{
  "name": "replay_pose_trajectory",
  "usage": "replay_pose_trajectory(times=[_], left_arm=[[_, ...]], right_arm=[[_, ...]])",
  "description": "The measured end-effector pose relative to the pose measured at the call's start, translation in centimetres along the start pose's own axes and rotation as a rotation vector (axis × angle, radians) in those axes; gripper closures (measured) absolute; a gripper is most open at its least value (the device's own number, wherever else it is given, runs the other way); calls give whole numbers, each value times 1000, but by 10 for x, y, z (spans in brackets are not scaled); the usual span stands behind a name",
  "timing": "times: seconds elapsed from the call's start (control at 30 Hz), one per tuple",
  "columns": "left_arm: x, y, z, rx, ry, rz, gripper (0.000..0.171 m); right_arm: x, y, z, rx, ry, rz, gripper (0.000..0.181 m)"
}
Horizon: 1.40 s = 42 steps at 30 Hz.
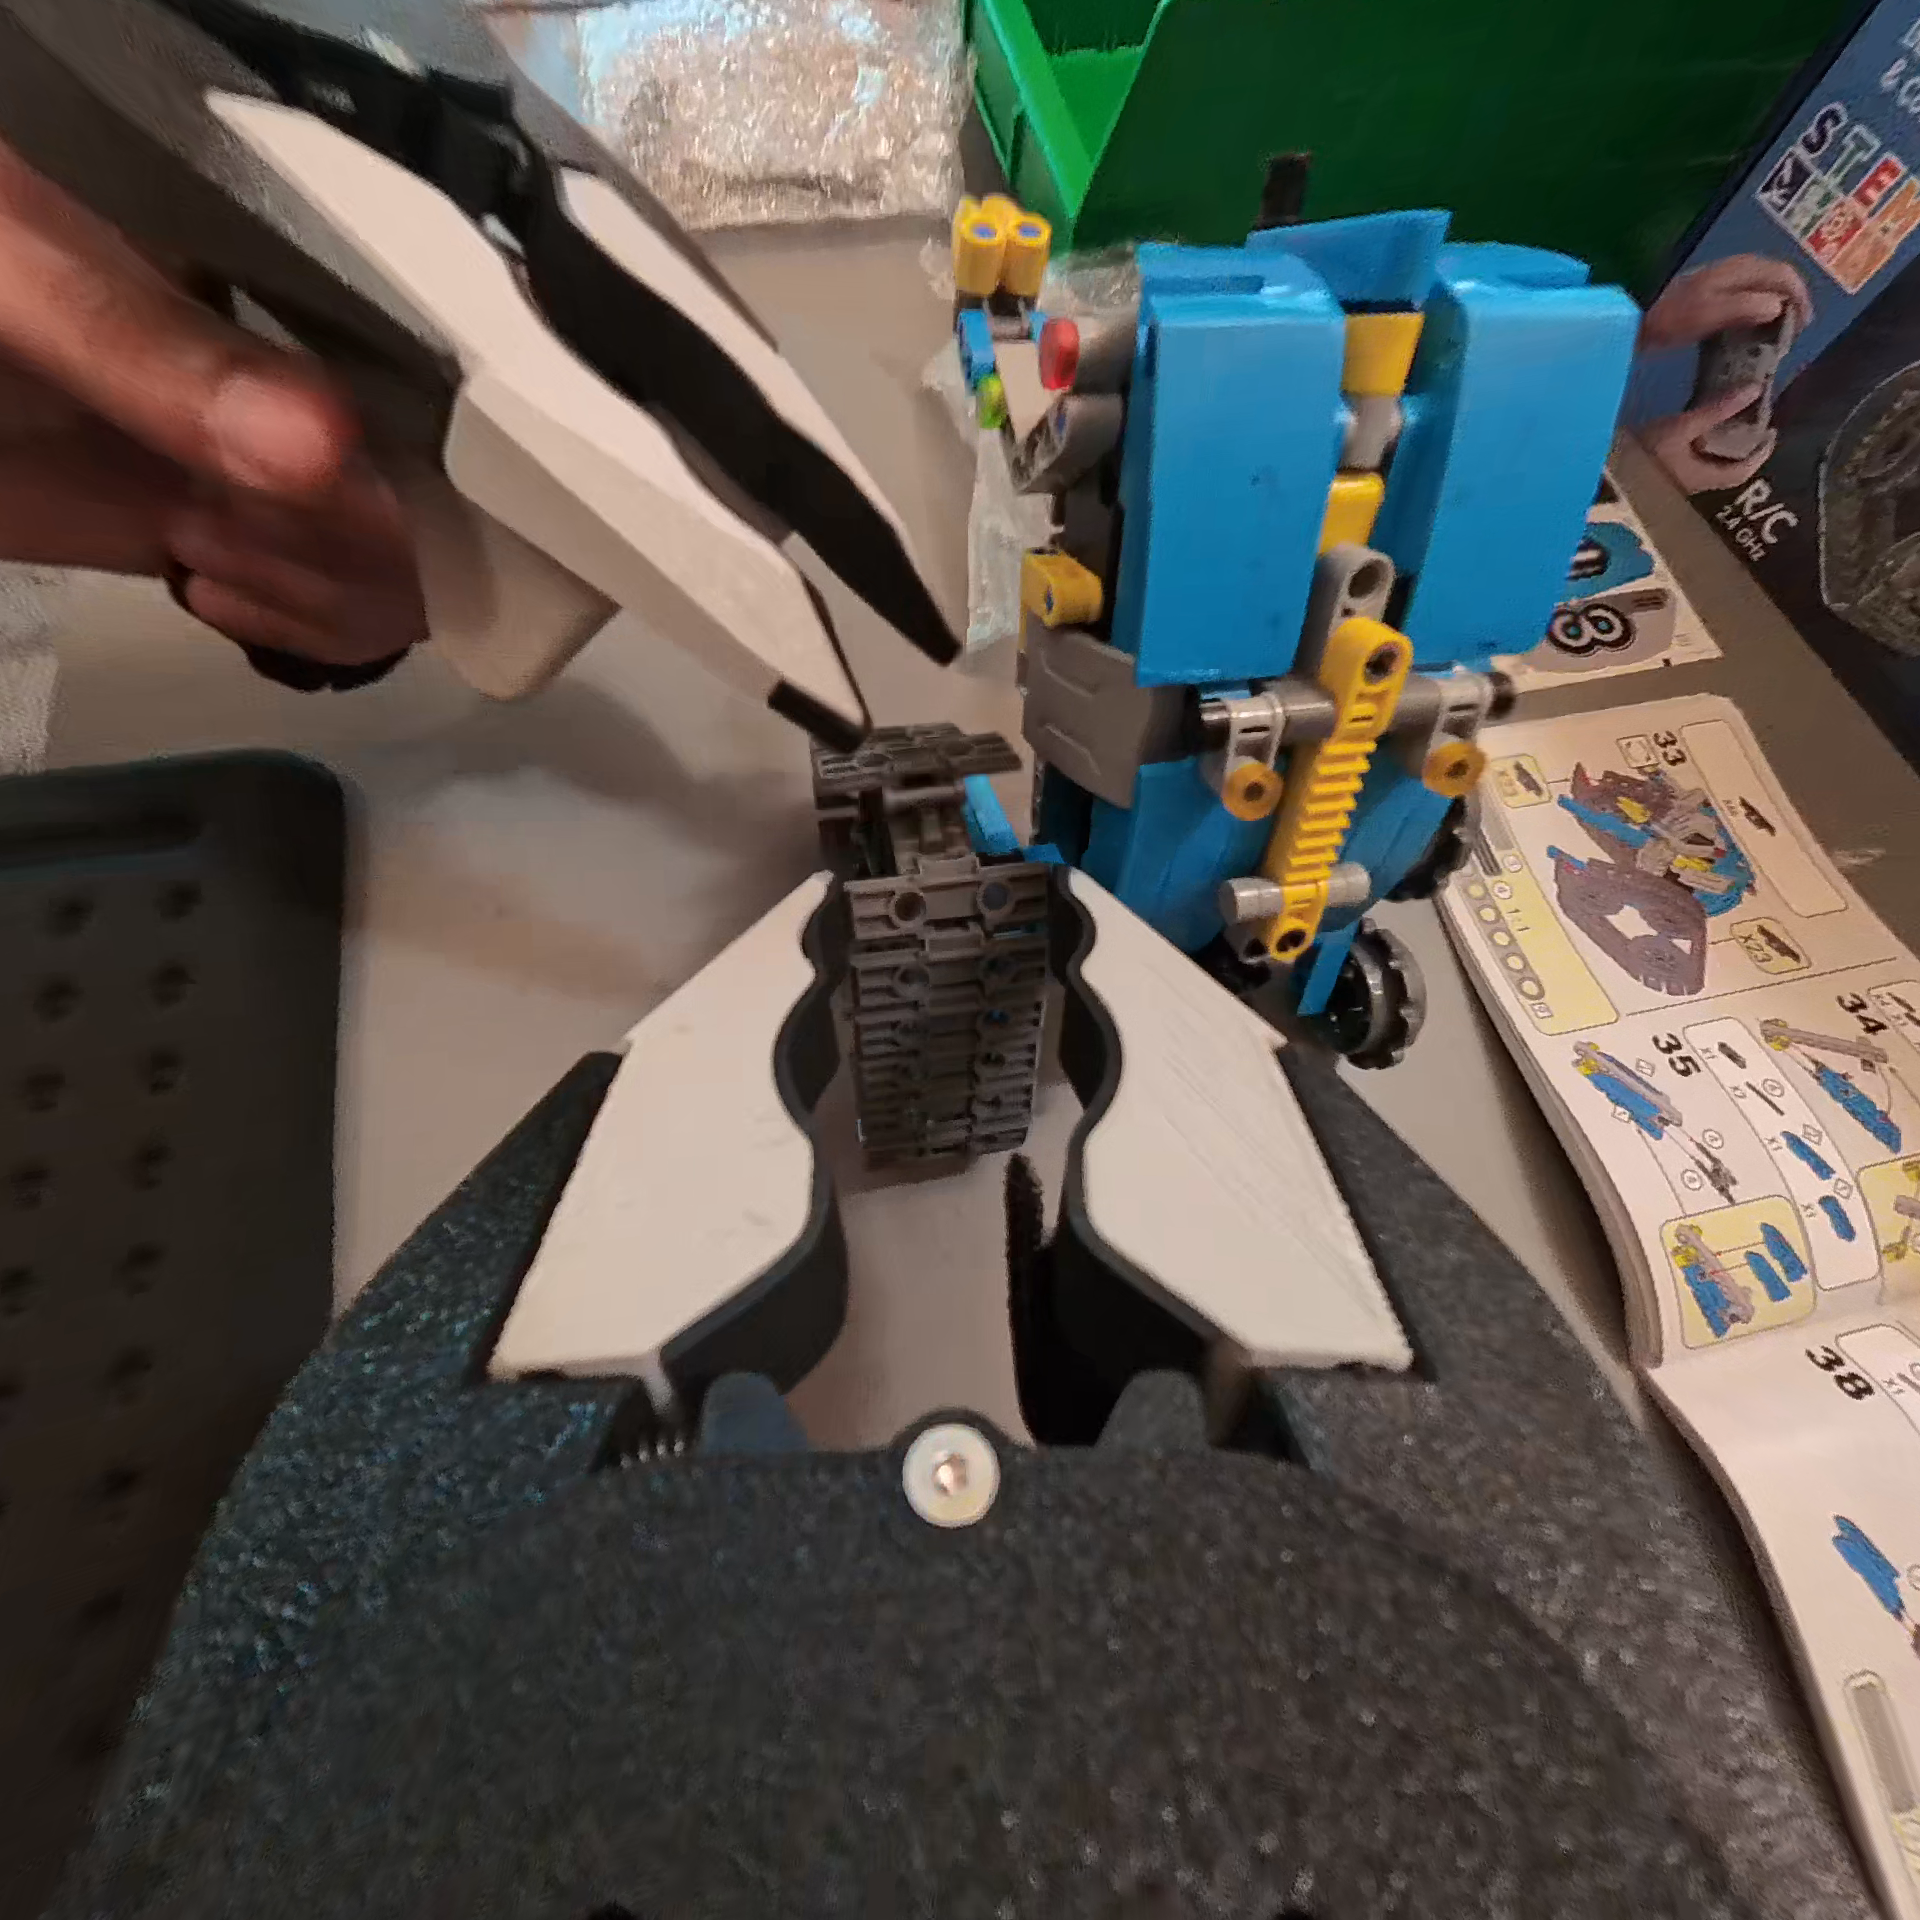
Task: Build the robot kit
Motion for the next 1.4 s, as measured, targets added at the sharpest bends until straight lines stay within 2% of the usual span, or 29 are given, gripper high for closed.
replay_pose_trajectory(times=[0.1, 0.23, 0.43, 0.6, 0.8, 0.9, 1.0, 1.1, 1.23, 1.33, 1.4], left_arm=[[8, -3, -2, -5, 44, -17, 133], [7, -5, 0, -47, 44, -27, 134], [9, -11, -2, -114, 21, -53, 125], [11, -11, -2, -137, 8, -67, 125], [11, -12, -3, -115, 22, -21, 126], [2, -7, -3, -117, 29, -45, 134], [-15, 2, 0, -128, -20, -50, 134], [-22, 9, -9, -10, 7, -15, 134], [-15, 4, -23, 312, 53, 78, 127], [-4, -6, -27, 429, 60, 85, 127], [1, -9, -25, 490, 55, 98, 134]], right_arm=[[-4, 1, 1, 14, -66, -11, 143], [-2, 2, 0, 2, -84, -15, 143], [3, 5, 0, -23, -81, -42, 143], [5, 7, -1, -52, -88, -65, 143], [8, 15, 5, -67, -90, -61, 144], [7, 15, 4, -60, -124, -50, 144], [6, 13, 0, -40, -144, -52, 144], [7, 14, 0, -53, -139, -56, 144], [7, 16, 1, -73, -115, -82, 144], [6, 17, 2, -65, -105, -90, 144], [6, 17, 3, -50, -106, -91, 144]])
Point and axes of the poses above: each gripper's, where its closed fingertips meet, x out along the fingers, z out of its top, y = z × x across the jaws, the point moved 9 cm from there along -x, back along the fingers, and after that the axes turned 1 degree about -x, right-handed, at the moved point
